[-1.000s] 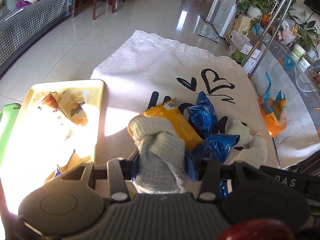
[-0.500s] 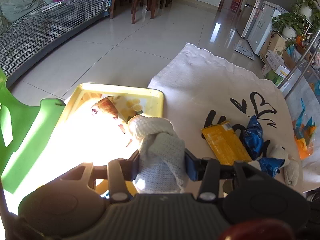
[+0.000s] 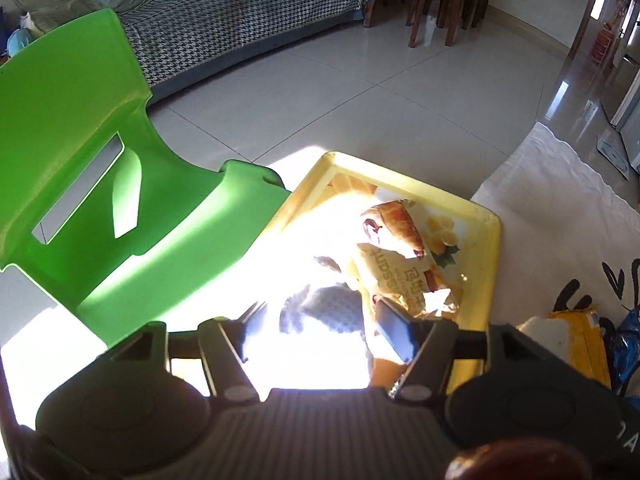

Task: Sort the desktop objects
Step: 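Carry both gloves over the yellow tray and open both grippers, then move both open grippers back over the items on the cloth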

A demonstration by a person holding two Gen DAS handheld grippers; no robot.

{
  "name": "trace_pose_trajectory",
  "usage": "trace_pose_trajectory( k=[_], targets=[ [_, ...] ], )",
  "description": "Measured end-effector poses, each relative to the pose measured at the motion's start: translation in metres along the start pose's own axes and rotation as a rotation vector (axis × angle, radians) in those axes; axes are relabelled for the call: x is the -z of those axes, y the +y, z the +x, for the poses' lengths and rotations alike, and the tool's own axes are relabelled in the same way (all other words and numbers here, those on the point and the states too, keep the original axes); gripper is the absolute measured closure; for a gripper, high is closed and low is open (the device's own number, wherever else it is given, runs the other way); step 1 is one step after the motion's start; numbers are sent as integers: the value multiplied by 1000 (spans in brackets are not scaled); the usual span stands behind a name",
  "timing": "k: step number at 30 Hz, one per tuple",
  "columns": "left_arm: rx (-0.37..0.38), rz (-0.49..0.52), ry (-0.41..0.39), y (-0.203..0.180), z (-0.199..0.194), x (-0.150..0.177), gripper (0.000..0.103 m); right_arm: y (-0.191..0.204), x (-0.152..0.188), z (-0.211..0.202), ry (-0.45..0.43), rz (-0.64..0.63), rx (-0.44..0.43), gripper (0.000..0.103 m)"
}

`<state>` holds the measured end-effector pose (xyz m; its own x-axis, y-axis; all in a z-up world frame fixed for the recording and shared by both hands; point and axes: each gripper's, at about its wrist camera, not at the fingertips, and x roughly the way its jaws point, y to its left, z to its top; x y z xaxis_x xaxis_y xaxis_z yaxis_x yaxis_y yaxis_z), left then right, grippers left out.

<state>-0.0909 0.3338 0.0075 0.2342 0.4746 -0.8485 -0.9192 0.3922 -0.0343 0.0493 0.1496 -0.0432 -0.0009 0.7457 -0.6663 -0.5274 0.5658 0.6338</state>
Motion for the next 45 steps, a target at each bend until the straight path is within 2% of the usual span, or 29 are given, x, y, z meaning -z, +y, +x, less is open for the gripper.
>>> trace_pose_trajectory(
  k=[1,3,6,8,18,25,38,45],
  targets=[
    [-23,-10,-24,2,-2,-1,22,1,1,2,-4,2,-9,40],
    [-44,-26,-47,4,-5,-4,16,1,2,4,-12,16,-27,30],
    [-15,-59,-68,7,-11,-8,11,4,0,1,-9,-2,-48,29],
    [5,-69,-78,5,-14,-8,4,6,-1,-5,-15,-29,-42,29],
    [137,46,-97,-43,-32,7,1,-8,-14,-48,-70,-108,107,29],
    [219,91,-74,-73,-40,23,1,-46,-33,-89,-125,-28,204,29],
    [409,228,25,-152,-45,67,1,-127,-60,-165,-239,165,393,29],
    [452,290,44,-198,-39,89,1,-180,-67,-184,-280,282,478,29]
  ],
)
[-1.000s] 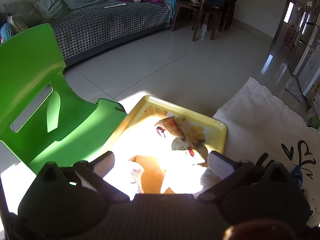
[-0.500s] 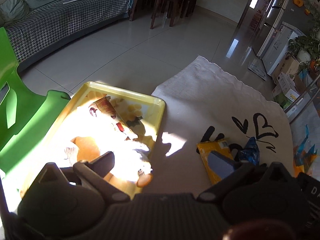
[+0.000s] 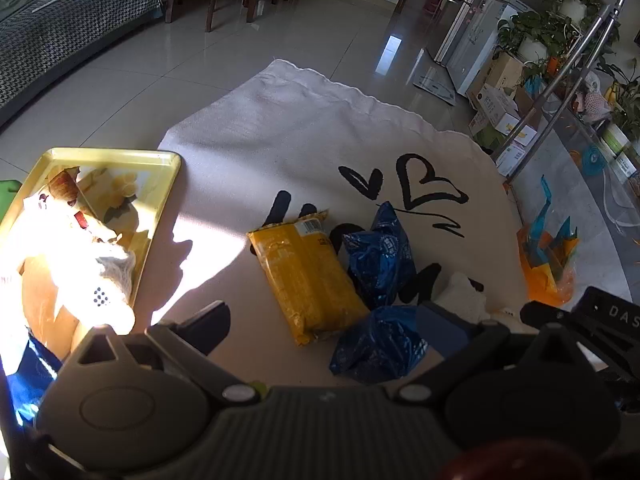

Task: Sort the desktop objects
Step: 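Move both open grippers back over the items on the cloth, then grasp a blue foil packet with the left gripper while the right grasps a blue-palmed glove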

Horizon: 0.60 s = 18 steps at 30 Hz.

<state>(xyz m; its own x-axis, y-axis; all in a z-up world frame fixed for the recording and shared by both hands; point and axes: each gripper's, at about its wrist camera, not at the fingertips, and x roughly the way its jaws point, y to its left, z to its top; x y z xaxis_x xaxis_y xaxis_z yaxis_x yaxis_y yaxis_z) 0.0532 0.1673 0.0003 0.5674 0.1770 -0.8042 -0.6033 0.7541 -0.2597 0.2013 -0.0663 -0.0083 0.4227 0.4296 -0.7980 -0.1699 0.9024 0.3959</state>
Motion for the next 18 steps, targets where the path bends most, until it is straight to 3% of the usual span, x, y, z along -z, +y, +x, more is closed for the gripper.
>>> trace_pose_trajectory(
  k=[10,15,18],
  targets=[
    [-29,-80,3,-21,39,-1,1,-41,-20,25,-2,139,41,29],
    [-53,-27,49,-28,56,10,1,-47,-25,42,13,147,57,29],
    [-25,-1,83,-28,55,16,0,-52,-24,51,28,152,59,29]
  ],
)
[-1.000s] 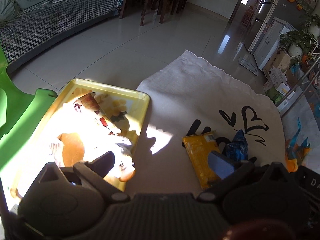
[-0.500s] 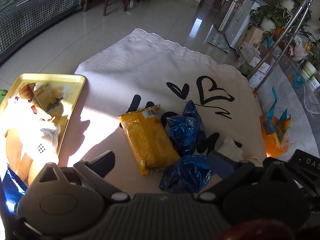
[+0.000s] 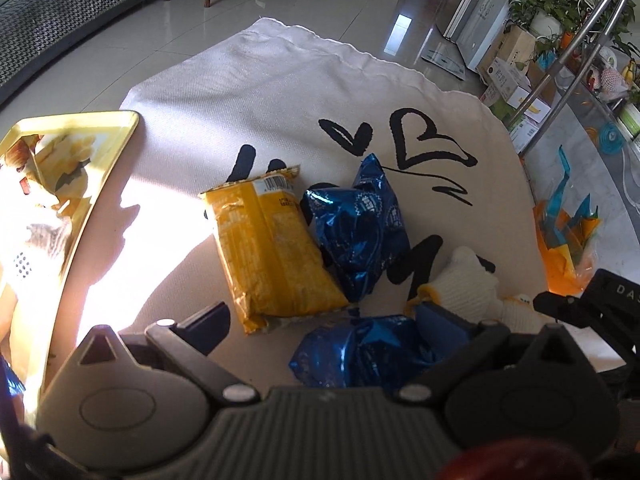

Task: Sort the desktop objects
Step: 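Grasp a blue foil packet with the left gripper while the right grasps a blue-palmed glove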

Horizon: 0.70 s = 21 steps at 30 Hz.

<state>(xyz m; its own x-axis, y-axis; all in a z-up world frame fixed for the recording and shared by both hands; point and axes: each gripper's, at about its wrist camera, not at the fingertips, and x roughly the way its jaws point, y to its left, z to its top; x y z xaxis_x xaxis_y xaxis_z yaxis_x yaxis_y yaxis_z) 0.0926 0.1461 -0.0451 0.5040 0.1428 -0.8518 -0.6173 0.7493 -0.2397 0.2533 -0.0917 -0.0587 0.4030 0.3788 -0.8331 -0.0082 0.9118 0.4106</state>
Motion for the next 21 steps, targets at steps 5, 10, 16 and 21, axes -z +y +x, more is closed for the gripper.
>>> trace_pose_trajectory(
  k=[5,10,16,21],
  targets=[
    [-59,204,111,-7,-9,14,1,-4,2,10,12,-5,13,29],
    [7,122,44,5,-23,3,1,-5,3,16,26,4,-1,30],
    [25,160,82,-15,-1,9,1,2,6,23,23,-24,7,30],
    [-77,162,148,-10,20,22,1,4,9,32,24,-44,19,31]
  ],
)
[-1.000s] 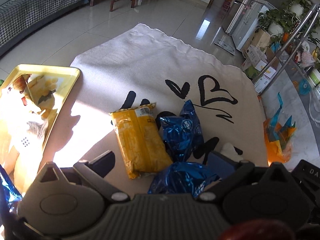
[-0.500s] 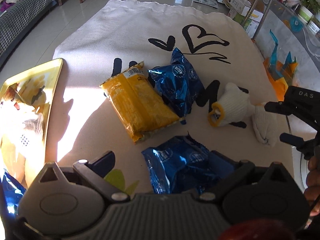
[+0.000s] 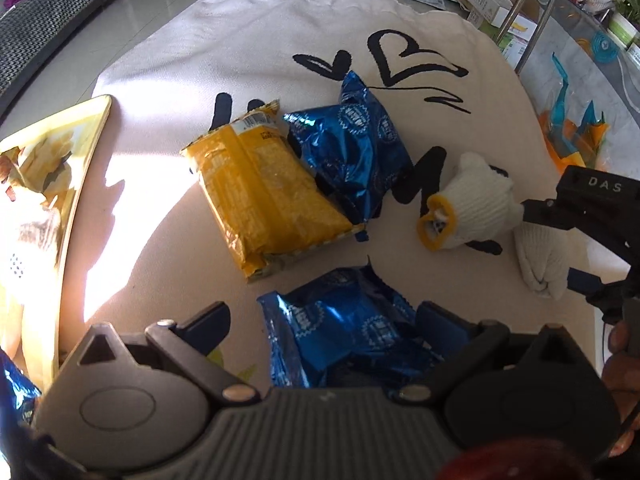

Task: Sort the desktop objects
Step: 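Grasp a blue foil packet with the left gripper while the right grasps a blue-palmed glove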

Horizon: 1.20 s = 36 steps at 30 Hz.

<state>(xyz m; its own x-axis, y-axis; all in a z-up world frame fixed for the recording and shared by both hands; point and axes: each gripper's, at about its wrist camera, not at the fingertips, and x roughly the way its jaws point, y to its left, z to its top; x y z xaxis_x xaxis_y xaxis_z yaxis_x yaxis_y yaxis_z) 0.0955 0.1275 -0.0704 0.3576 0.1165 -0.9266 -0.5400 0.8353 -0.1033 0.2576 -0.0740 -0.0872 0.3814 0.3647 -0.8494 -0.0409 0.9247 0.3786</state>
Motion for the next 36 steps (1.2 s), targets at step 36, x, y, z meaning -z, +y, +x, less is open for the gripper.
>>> trace_pose_trajectory(
  k=[36],
  targets=[
    [-110,53,2,38,11,20,3,26,24,6,-35,-351,143,50]
  ],
)
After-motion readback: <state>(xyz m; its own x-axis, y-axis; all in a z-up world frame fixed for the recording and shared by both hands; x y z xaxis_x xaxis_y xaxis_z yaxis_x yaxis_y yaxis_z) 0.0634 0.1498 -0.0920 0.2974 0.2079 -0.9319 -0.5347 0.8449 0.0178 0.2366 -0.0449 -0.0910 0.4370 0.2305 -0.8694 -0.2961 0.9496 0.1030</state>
